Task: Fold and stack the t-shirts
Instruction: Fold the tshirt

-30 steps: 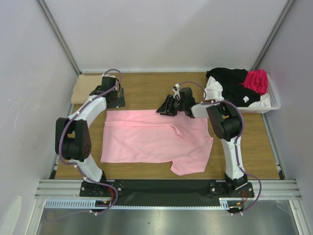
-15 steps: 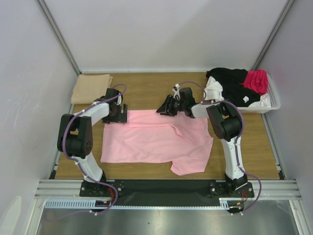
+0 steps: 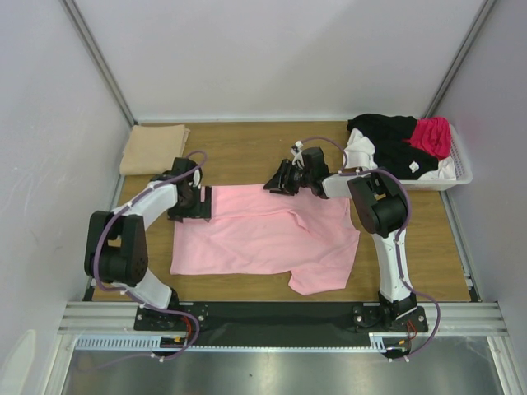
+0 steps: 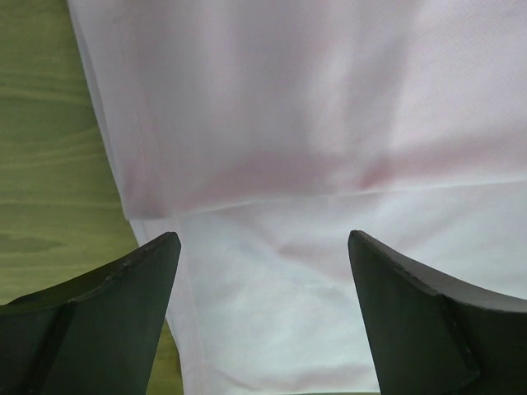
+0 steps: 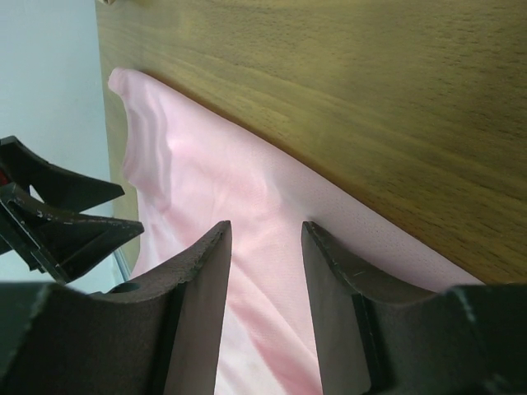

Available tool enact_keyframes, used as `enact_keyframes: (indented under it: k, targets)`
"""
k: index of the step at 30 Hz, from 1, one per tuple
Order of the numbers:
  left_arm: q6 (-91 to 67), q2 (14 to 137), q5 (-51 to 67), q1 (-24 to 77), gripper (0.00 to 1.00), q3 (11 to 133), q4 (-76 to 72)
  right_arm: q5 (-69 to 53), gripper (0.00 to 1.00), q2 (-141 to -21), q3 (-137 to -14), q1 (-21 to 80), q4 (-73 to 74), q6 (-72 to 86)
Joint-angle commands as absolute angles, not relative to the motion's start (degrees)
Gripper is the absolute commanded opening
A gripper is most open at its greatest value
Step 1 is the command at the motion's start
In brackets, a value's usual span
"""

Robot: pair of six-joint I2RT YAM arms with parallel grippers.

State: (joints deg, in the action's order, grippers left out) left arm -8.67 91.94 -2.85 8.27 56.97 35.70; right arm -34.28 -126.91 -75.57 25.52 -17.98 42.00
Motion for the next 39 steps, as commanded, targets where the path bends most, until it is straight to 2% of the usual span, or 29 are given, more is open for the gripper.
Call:
enact_keyframes:
  k: [1,9,13,21,27,39]
  targets:
    - [-10.7,88.9,-4.9,8.1,0.90,56.2,38.8,-29.4,0.47,-128.4,-73.3,25.0,-11.3,39.6]
    - [-14.0,87.0,-1.3,8.1,0.88,64.2,38.9,-29.8,0.46,-126.3,-73.5,24.9,-9.9,38.3]
    - [-20.9,86.6,1.8,8.1,0.89,65.4,30.6,-29.9,0.47,-122.6,-73.8,24.9,-8.8,37.2]
    - [-33.7,96.0,8.7,8.1,0.88,64.2,13.1,-32.3,0.49,-114.0,-75.9,24.6,-1.6,32.0]
    - [-40.0,101.7,12.1,8.3,0.86,65.2,3.9,-30.3,0.50,-107.1,-71.6,23.0,5.4,27.0]
    - [-41.3,104.2,12.1,8.3,0.86,62.1,-1.6,-28.9,0.47,-107.2,-61.9,22.6,7.9,23.5]
